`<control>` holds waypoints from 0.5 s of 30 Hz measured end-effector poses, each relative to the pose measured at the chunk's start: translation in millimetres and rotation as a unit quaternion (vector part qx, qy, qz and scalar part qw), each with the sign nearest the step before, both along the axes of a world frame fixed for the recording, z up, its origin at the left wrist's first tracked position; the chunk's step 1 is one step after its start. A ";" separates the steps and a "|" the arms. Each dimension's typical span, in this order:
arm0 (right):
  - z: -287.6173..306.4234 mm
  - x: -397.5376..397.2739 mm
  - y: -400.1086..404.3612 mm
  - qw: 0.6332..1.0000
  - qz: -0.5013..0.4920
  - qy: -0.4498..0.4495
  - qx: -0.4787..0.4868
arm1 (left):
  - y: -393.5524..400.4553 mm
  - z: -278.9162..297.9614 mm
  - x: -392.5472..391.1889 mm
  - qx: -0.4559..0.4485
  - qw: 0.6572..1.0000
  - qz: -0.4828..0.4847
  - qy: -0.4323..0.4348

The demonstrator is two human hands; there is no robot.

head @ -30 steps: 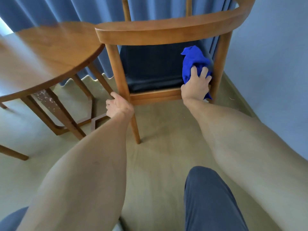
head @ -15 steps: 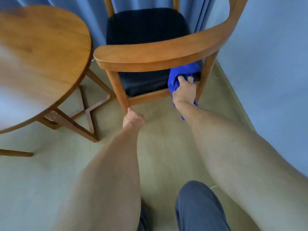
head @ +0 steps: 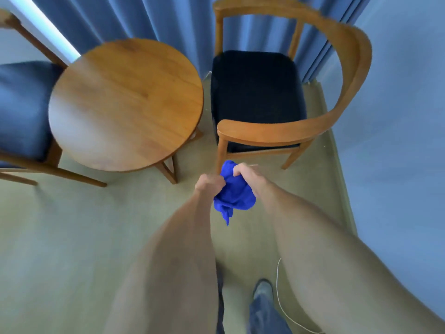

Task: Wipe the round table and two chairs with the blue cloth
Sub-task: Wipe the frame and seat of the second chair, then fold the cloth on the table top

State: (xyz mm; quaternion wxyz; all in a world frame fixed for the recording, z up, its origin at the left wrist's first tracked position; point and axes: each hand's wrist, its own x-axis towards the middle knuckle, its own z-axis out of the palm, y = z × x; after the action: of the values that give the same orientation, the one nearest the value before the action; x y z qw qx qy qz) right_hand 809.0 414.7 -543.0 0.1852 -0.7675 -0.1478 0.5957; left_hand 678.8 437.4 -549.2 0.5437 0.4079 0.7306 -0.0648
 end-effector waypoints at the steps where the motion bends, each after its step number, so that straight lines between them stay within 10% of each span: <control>1: 20.2 -15.6 9.1 1.000 -0.002 0.010 0.008 | 6.0 15.7 -14.3 -0.014 0.999 0.049 -0.015; 15: 140.6 -210.1 175.9 1.000 -0.006 0.011 0.014 | 165.1 155.7 -201.8 0.134 0.942 0.297 -0.084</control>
State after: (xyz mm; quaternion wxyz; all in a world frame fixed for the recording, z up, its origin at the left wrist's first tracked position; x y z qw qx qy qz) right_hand 598.9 590.7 -402.4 0.2011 -0.7590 -0.1492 0.6010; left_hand 477.0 602.5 -393.5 0.5381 0.2451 0.7722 0.2325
